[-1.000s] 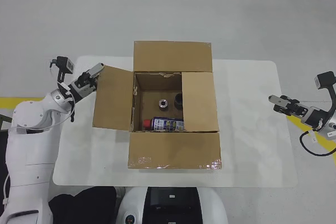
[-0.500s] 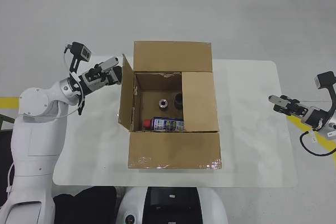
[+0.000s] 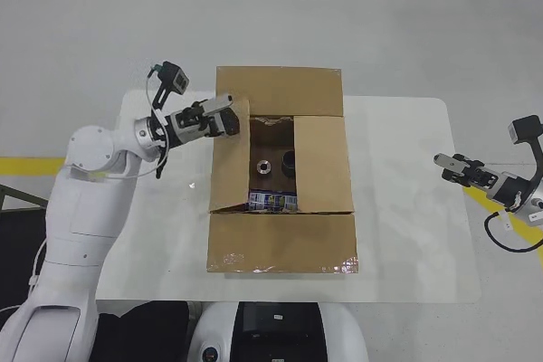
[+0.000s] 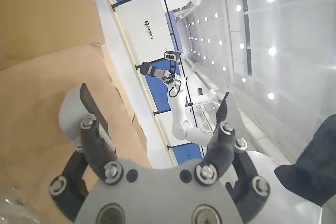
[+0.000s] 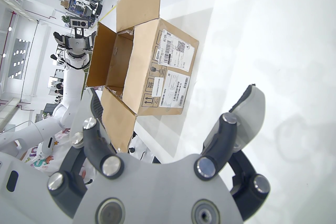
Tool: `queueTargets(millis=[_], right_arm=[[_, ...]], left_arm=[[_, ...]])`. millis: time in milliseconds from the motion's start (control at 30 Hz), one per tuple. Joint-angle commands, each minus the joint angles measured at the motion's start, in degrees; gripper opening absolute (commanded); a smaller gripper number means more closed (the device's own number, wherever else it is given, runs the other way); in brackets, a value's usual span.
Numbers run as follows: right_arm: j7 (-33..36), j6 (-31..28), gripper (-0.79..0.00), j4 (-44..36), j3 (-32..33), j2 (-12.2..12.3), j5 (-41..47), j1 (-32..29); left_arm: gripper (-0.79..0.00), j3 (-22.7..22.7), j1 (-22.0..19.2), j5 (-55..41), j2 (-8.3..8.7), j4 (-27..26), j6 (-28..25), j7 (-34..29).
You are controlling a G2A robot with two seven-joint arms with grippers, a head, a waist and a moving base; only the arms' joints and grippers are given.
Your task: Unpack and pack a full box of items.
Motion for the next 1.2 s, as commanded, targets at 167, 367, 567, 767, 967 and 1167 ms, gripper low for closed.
queueTargets(millis=[167, 367, 567, 767, 967, 1167], right_arm=[[0.00, 0.00, 0.000, 0.00, 0.00, 0.00, 0.00, 0.00], [0.00, 0.00, 0.000, 0.00, 0.00, 0.00, 0.00, 0.00], [0.00, 0.00, 0.000, 0.00, 0.00, 0.00, 0.00, 0.00], [0.00, 0.00, 0.000, 0.00, 0.00, 0.00, 0.00, 0.00], [0.00, 0.00, 0.000, 0.00, 0.00, 0.00, 0.00, 0.00], [0.00, 0.00, 0.000, 0.00, 0.00, 0.00, 0.00, 0.00]], left_arm=[[0.000, 3.60, -2.20, 0.20, -0.62, 3.20, 0.73, -0.51], [0.000, 4.91, -2.90, 2.12, -0.73, 4.03, 0.69, 0.17], [0.000, 5.98, -2.95, 5.57, -0.67, 4.05, 1.56, 1.70], [0.000, 6.40, -2.50, 6.97, -0.55, 3.67, 1.88, 2.07], [0.000, 6.01, -1.61, 8.19, -0.30, 2.96, 2.09, 3.27], [0.000, 5.35, -0.93, 9.04, -0.03, 2.08, 1.97, 4.40]])
